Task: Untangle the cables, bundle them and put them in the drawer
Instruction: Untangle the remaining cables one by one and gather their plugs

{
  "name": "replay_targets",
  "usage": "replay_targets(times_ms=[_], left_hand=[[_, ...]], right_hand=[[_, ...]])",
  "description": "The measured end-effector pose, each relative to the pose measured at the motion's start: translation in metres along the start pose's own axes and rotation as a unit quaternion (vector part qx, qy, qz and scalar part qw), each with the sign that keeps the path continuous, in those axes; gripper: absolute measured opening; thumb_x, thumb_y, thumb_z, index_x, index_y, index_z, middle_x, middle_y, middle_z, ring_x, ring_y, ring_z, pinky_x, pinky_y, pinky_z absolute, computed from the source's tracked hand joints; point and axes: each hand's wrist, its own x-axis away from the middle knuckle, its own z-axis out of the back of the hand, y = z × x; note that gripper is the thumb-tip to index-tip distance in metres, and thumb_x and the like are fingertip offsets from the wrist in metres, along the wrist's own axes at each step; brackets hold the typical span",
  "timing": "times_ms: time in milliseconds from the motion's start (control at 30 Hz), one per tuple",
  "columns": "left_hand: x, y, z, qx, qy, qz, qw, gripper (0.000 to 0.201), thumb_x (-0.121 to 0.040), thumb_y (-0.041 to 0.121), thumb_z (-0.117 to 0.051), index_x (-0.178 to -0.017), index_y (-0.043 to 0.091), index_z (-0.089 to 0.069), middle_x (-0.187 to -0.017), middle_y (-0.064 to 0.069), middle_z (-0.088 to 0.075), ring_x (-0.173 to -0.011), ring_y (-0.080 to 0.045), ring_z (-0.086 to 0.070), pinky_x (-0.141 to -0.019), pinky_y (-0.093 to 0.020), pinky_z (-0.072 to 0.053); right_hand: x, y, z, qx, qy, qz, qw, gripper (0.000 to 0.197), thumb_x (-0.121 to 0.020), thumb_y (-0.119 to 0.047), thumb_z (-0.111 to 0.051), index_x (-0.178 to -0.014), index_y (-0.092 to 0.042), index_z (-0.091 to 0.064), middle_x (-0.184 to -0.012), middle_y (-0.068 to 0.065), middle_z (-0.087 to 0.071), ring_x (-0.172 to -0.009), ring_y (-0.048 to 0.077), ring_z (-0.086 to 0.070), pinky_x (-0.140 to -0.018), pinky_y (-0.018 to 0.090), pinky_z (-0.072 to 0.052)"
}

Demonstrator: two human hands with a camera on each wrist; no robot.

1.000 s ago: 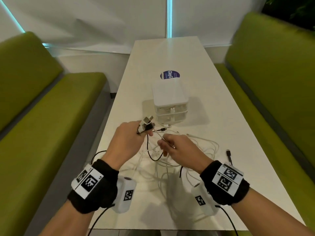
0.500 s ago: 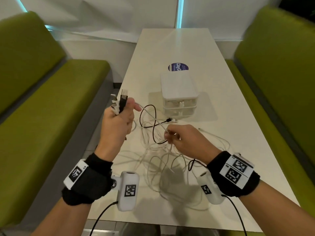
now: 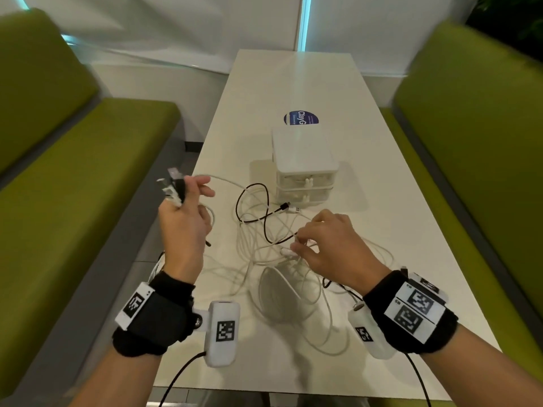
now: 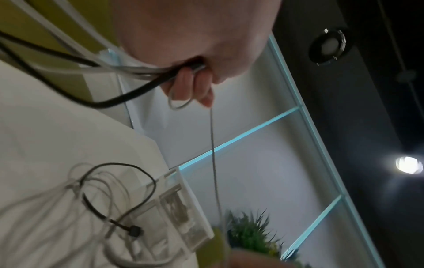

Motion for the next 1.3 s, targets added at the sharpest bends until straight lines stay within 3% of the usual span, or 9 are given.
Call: replay_targets(times_ms=[133, 300, 467, 567, 700, 833, 1033, 1167, 1300], left_hand=[[0.005, -0.01, 0.0, -0.144, -0.018, 0.044, 0.988, 0.032, -0.103, 0.034, -0.043, -0.123, 0.015, -0.059, -0.1, 0.0, -0.07, -0.043, -0.007, -0.059, -0.037, -0.016, -0.035], [0.022, -0.004, -0.012, -0.116, -0.057, -0.082, 0.988, 0.029, -0.103, 0.023, -0.046, -0.126, 0.01, -0.057, -0.121, 0.019, -0.063, -0.053, -0.025, -0.066, -0.042, -0.027, -0.045], [0.042, -0.014, -0.026, -0.146, -0.158, -0.148, 0.965, 0.034, -0.091, -0.007, -0.052, -0.113, 0.017, -0.062, -0.108, -0.001, -0.066, -0.091, -0.037, -0.067, -0.074, -0.031, -0.058], [0.053, -0.025, -0.023, -0.254, -0.174, -0.225, 0.924, 0.052, -0.085, -0.008, -0.049, -0.12, 0.029, -0.06, -0.119, 0.007, -0.064, -0.11, -0.018, -0.063, -0.091, -0.036, -0.054], [0.056, -0.024, -0.02, -0.097, -0.141, -0.157, 0.973, 0.044, -0.091, -0.018, -0.041, -0.121, 0.013, -0.049, -0.133, 0.006, -0.059, -0.114, -0.029, -0.063, -0.097, -0.039, -0.052], [0.048, -0.012, -0.011, -0.081, -0.112, -0.145, 0.98, 0.031, -0.095, -0.014, -0.045, -0.118, 0.001, -0.059, -0.108, -0.022, -0.061, -0.106, -0.021, -0.067, -0.099, -0.034, -0.051], [0.053, -0.001, -0.006, -0.19, -0.151, -0.185, 0.952, 0.037, -0.095, -0.009, -0.046, -0.11, 0.019, -0.063, -0.107, 0.006, -0.071, -0.102, 0.007, -0.061, -0.092, -0.008, -0.042], [0.058, -0.004, 0.0, -0.098, -0.16, -0.146, 0.971, 0.048, -0.102, -0.003, -0.04, -0.141, 0.024, -0.046, -0.125, 0.003, -0.067, -0.122, -0.011, -0.059, -0.105, -0.025, -0.041], [0.062, -0.006, 0.004, -0.106, -0.171, -0.139, 0.97, 0.035, -0.102, -0.004, -0.041, -0.118, 0.016, -0.064, -0.114, 0.006, -0.072, -0.118, -0.012, -0.062, -0.101, -0.036, -0.048]], right_hand=[[-0.002, -0.002, 0.0, -0.089, 0.028, -0.03, 0.995, 0.022, -0.098, -0.027, -0.056, -0.083, -0.016, -0.069, -0.084, -0.007, -0.07, -0.094, 0.011, -0.057, -0.087, 0.024, -0.038], [0.0, -0.002, -0.001, -0.201, 0.038, -0.081, 0.975, 0.021, -0.101, -0.022, -0.05, -0.111, -0.019, -0.068, -0.073, -0.009, -0.072, -0.081, 0.006, -0.067, -0.08, 0.024, -0.05], [0.004, -0.003, 0.002, -0.221, 0.079, -0.05, 0.971, 0.026, -0.101, -0.025, -0.05, -0.097, -0.008, -0.07, -0.07, 0.001, -0.07, -0.071, 0.015, -0.066, -0.077, 0.038, -0.051], [0.006, -0.005, 0.015, -0.297, 0.162, -0.064, 0.939, 0.02, -0.1, -0.024, -0.054, -0.089, -0.02, -0.07, -0.069, -0.004, -0.071, -0.083, 0.004, -0.068, -0.078, 0.018, -0.049], [0.006, -0.011, 0.034, -0.415, 0.217, -0.049, 0.882, 0.018, -0.101, -0.021, -0.053, -0.107, -0.021, -0.07, -0.066, 0.0, -0.068, -0.077, 0.015, -0.069, -0.084, 0.031, -0.053], [0.001, -0.019, 0.035, -0.433, 0.182, -0.058, 0.881, 0.022, -0.1, -0.023, -0.054, -0.115, -0.024, -0.071, -0.058, 0.0, -0.055, -0.055, 0.013, -0.054, -0.059, 0.029, -0.049], [-0.005, -0.037, 0.021, -0.431, 0.148, -0.075, 0.887, 0.026, -0.099, -0.028, -0.056, -0.122, -0.028, -0.069, -0.051, 0.006, -0.05, -0.044, 0.013, -0.05, -0.052, 0.025, -0.049], [-0.006, -0.034, 0.018, -0.437, 0.151, -0.138, 0.876, 0.026, -0.101, -0.033, -0.053, -0.123, -0.029, -0.067, -0.052, 0.01, -0.054, -0.042, 0.018, -0.055, -0.047, 0.026, -0.049], [-0.007, -0.029, 0.02, -0.4, 0.154, -0.177, 0.886, 0.027, -0.101, -0.033, -0.052, -0.121, -0.026, -0.068, -0.049, 0.002, -0.05, -0.04, 0.015, -0.045, -0.041, 0.024, -0.044]])
